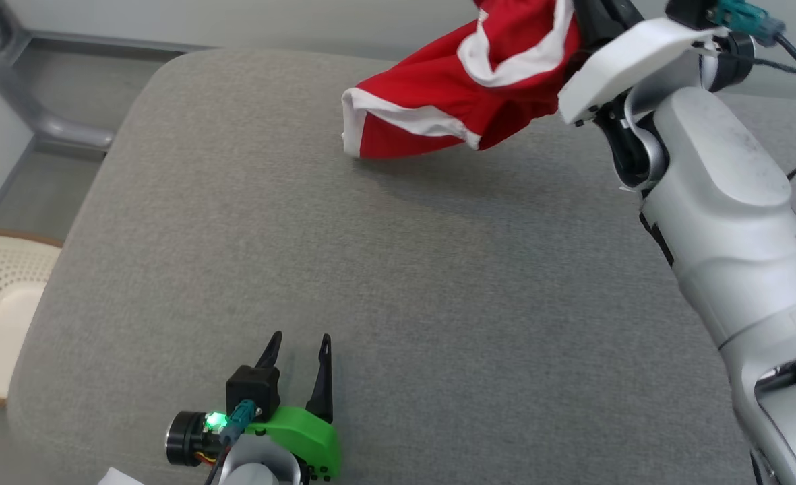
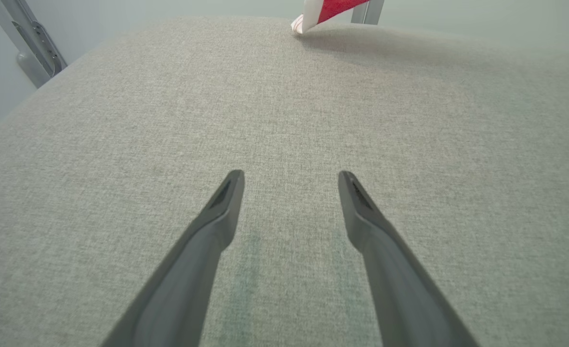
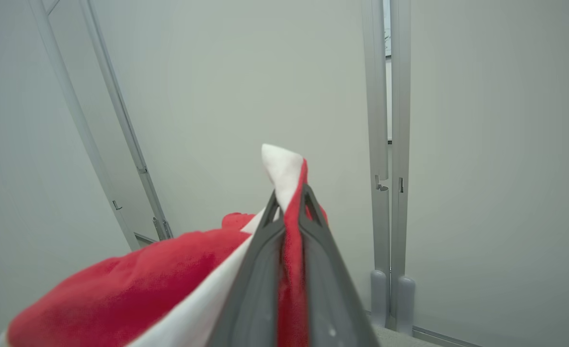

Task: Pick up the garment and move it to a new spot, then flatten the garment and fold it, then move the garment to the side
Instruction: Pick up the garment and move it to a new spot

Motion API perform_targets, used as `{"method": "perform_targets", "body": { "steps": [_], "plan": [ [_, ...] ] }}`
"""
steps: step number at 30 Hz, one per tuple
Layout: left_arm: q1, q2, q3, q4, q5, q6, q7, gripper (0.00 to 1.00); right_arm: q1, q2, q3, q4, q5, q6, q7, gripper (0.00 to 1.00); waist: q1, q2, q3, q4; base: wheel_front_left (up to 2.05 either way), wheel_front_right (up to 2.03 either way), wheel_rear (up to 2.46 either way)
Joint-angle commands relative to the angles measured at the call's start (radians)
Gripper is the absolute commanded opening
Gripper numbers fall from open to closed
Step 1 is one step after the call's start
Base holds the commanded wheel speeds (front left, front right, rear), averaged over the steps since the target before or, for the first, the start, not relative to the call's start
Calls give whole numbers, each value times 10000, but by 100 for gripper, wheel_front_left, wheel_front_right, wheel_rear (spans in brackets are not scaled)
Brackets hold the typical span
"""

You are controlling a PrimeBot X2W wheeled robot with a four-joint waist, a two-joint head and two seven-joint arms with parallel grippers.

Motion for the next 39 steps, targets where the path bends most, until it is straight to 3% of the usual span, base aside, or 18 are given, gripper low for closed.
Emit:
{"method": "perform_targets", "body": {
  "steps": [1,4,8,9,10,11,15,24,30,36,39],
  "plan": [
    [145,24,59,-25,66,-22,1,100,814,159,-767,-432,-314,-16,-23,0,0,0,-538,-1276,0,0,0],
    [166,25,92,-9,67,-28,1,100,2098,565,-2332,-1622,-1008,-10,-27,0,0,0,-553,-1735,0,0,0],
    [47,27,43,58,83,-80,1,100,4457,866,-3693,-2574,-1653,-8,-27,0,0,0,-446,-2135,0,0,0],
    [-7,27,25,79,81,-100,1,100,5083,914,-3991,-2667,-1760,-8,-28,9,0,0,-417,-2201,0,0,0],
    [-46,27,13,99,91,-104,1,100,5509,931,-4142,-2719,-1852,-8,-29,32,0,0,-391,-2255,0,0,0],
    [-88,27,-3,111,77,-107,1,100,6010,944,-4239,-2742,-1830,-8,-27,100,0,0,-358,-2309,0,0,0],
    [-189,28,4,111,140,-89,1,100,7320,925,-4699,-2748,-1850,-8,-29,100,0,0,-237,-2585,0,0,0],
    [-389,29,-5,63,285,-211,1,100,8219,935,-5212,-3536,-2656,-8,-29,100,0,0,-116,-3396,0,0,0],
    [-543,32,-141,85,201,-171,2,100,8393,933,-4025,-4318,-4100,-8,-29,100,0,0,-61,-3575,0,0,0],
    [-428,32,-153,184,231,-184,2,100,8280,928,-3051,-4337,-5347,-10,-29,100,0,0,-117,-3385,0,0,0],
    [-348,32,-168,197,214,-193,2,100,8334,922,-2926,-3912,-4924,-10,-29,100,0,0,-125,-3246,0,0,0]
  ]
}}
